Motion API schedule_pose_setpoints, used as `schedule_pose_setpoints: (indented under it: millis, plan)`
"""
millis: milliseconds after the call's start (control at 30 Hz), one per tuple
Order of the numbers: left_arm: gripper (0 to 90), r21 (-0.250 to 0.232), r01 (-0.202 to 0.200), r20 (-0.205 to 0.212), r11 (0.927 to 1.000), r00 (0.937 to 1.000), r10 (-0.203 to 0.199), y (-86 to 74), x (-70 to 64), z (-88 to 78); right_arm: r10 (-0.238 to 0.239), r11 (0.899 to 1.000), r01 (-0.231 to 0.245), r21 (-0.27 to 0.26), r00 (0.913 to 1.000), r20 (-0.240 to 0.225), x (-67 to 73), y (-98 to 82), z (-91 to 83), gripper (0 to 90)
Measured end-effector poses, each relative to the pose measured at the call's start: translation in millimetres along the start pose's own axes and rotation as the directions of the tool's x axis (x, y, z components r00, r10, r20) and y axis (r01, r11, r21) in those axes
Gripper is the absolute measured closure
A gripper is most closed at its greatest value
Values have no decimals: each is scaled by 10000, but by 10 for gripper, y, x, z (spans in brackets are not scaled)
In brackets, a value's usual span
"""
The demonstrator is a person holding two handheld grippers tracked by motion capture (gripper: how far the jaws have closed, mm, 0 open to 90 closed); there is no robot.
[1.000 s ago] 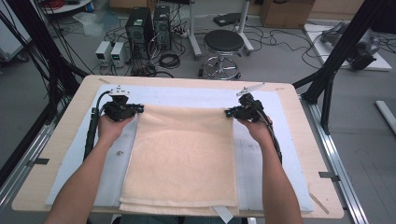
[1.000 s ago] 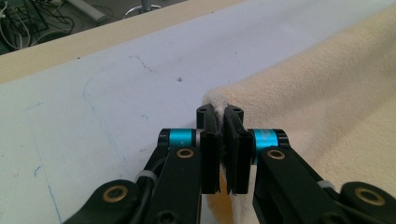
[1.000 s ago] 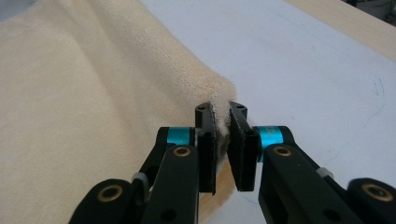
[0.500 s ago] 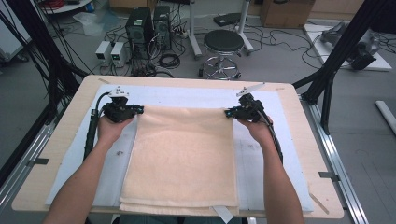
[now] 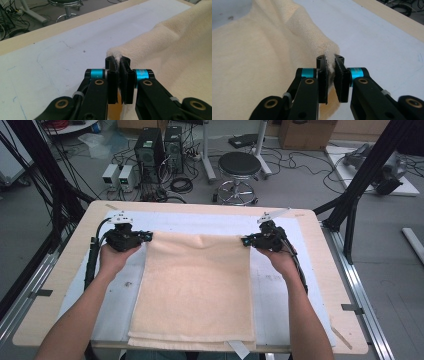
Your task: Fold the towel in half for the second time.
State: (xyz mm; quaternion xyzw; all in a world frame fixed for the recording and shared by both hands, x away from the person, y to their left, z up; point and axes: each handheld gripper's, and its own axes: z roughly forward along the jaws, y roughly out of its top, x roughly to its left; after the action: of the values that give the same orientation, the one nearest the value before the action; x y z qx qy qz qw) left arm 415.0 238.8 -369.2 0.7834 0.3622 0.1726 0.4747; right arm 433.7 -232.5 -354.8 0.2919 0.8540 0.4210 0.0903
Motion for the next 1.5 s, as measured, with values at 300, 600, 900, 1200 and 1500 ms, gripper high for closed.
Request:
schedule_pose_setpoints:
  millis: [300, 600, 900, 1200, 1500]
  plan:
    - [857, -199, -543, 335, 9983, 9979, 550, -65, -136, -257, -429, 9986, 419, -336, 9987, -277, 189, -22, -191, 830]
    - [856, -660, -1295, 602, 9894, 9892, 1335, -316, -412, -616, -1048, 9934, 1013, -545, 9924, -649, 517, -169, -412, 830]
    - [856, -817, -1740, 1046, 9813, 9777, 1821, -704, -755, -953, -1734, 9836, 1675, -674, 9802, -950, 967, -508, -567, 830]
    - [856, -692, -2305, 1494, 9706, 9596, 2385, -993, -1096, -1241, -2107, 9760, 2040, -758, 9730, -944, 1328, -800, -741, 830]
    - [826, -251, -2493, 2268, 9681, 9417, 2484, -1231, -1324, -1465, -2307, 9729, 2226, -629, 9537, -1929, 1608, -1118, -799, 783]
